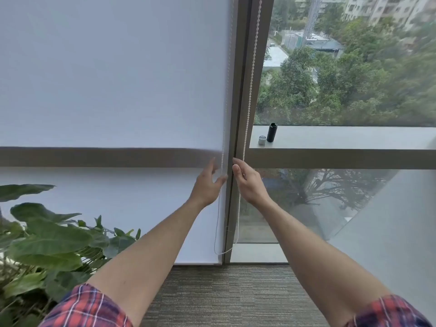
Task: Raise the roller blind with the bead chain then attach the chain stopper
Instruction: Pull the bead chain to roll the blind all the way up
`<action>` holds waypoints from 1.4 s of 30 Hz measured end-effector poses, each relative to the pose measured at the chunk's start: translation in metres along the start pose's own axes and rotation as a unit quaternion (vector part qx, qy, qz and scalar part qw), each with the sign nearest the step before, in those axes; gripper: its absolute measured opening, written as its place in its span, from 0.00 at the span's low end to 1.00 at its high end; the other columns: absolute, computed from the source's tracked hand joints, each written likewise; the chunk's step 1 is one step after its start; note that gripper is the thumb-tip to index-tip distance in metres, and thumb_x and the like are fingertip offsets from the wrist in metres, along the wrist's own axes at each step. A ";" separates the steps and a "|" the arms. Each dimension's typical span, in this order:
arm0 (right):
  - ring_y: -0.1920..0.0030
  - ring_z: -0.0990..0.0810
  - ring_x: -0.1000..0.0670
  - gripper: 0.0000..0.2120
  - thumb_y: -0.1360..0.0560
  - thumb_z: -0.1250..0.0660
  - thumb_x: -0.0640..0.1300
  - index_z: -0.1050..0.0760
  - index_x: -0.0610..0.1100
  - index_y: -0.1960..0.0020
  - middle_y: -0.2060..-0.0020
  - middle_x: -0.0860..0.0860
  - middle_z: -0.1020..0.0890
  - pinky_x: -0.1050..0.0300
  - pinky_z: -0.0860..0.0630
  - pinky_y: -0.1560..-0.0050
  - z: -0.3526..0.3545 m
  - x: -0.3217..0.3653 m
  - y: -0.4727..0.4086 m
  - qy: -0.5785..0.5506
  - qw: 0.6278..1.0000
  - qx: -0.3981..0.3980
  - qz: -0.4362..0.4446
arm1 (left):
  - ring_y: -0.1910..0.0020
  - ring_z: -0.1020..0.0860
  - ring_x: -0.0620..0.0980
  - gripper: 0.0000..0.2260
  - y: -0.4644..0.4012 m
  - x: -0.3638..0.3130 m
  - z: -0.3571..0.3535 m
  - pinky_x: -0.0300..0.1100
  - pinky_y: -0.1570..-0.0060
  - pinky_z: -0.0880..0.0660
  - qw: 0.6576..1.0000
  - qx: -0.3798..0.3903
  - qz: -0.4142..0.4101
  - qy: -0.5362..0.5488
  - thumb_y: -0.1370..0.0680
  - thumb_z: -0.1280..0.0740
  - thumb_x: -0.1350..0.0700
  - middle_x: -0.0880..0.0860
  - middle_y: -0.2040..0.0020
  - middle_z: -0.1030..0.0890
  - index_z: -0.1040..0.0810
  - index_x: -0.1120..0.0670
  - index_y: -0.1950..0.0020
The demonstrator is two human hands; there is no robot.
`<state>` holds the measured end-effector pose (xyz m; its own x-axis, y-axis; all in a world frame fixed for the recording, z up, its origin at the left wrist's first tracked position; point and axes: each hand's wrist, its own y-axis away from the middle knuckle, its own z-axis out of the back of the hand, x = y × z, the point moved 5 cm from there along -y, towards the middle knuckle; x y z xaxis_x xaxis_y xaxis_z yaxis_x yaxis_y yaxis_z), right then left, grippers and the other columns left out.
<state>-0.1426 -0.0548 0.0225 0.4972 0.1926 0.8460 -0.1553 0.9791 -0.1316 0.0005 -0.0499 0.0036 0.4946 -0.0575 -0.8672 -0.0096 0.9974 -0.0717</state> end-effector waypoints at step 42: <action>0.79 0.38 0.58 0.22 0.18 0.44 0.52 0.31 0.48 0.70 0.79 0.58 0.34 0.64 0.42 0.78 -0.031 0.015 0.050 -0.339 0.937 -0.076 0.023 | 0.68 0.26 0.36 0.15 0.071 0.027 -0.046 0.29 0.66 0.32 0.992 0.070 -0.107 -0.015 0.23 0.37 0.68 0.42 0.67 0.25 0.28 0.48 0.60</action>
<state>-0.1161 -0.0007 0.0124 -0.1722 0.2001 0.9645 -0.0134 0.9786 -0.2054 -0.0272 0.0172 -0.0473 0.4982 -0.2700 -0.8240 0.2186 0.9587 -0.1820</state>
